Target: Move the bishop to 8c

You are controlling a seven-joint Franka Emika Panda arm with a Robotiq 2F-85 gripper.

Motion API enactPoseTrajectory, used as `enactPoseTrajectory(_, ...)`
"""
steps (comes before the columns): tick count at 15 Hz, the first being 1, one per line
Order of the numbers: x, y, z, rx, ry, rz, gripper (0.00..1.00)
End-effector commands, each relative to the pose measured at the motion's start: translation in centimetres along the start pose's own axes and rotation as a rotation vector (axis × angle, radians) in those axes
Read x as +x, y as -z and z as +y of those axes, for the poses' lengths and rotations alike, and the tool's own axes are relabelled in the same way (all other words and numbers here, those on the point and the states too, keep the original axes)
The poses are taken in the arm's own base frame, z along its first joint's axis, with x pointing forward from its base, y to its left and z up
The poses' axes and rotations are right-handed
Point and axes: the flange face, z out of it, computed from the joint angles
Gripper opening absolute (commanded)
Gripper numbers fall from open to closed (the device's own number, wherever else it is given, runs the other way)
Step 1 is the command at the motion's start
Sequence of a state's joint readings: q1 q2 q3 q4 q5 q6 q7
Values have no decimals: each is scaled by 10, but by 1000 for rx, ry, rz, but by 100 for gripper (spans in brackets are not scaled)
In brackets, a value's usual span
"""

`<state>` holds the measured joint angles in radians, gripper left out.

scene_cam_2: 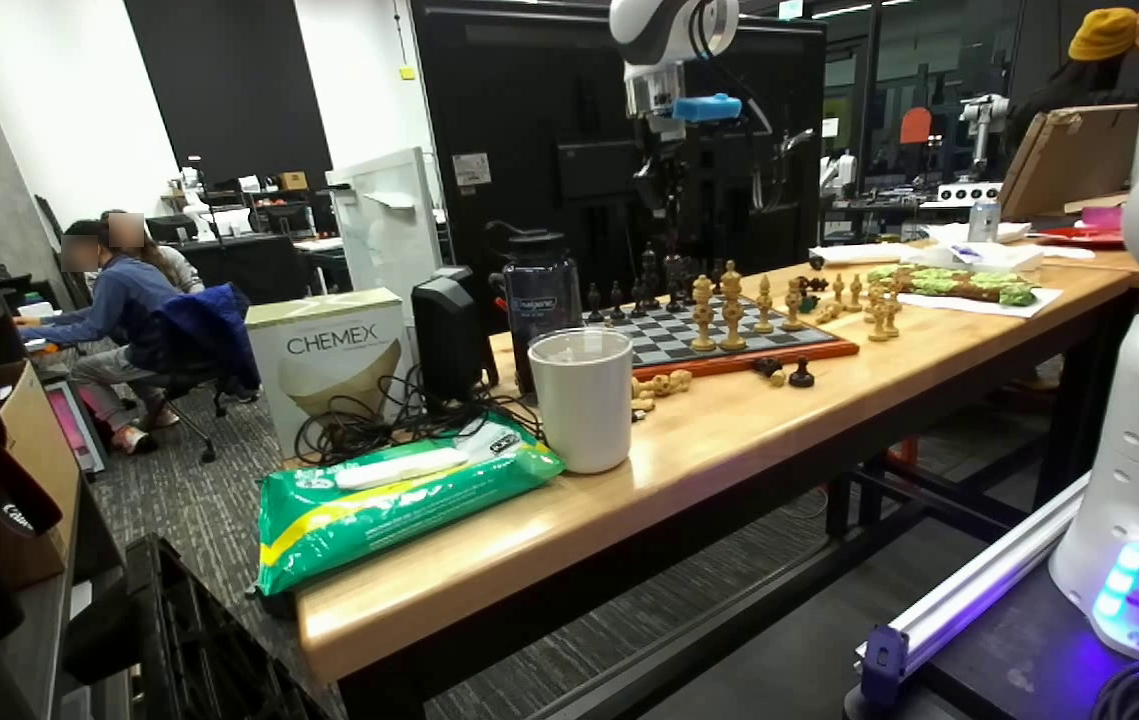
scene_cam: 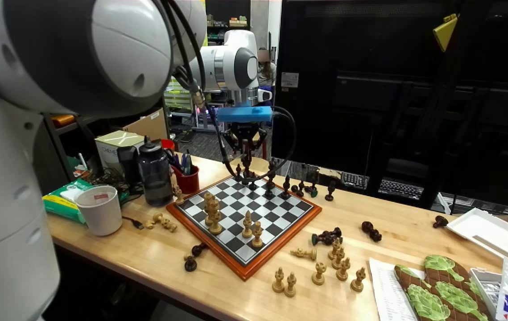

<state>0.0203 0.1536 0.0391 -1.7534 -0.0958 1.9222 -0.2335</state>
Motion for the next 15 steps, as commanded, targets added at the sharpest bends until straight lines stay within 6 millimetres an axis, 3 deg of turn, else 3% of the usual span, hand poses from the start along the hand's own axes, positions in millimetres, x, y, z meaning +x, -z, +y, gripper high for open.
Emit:
enactPoseTrajectory(1,27,8,-1,3,58,26,5)
enactPoseTrajectory(7,56,18,6,-5,101,48,5)
enactPoseTrajectory(8,46,12,4,-6,76,52,5)
enactPoseTrajectory(9,48,12,5,-7,76,54,22)
enactPoseTrajectory(15,48,7,6,-4,76,47,22)
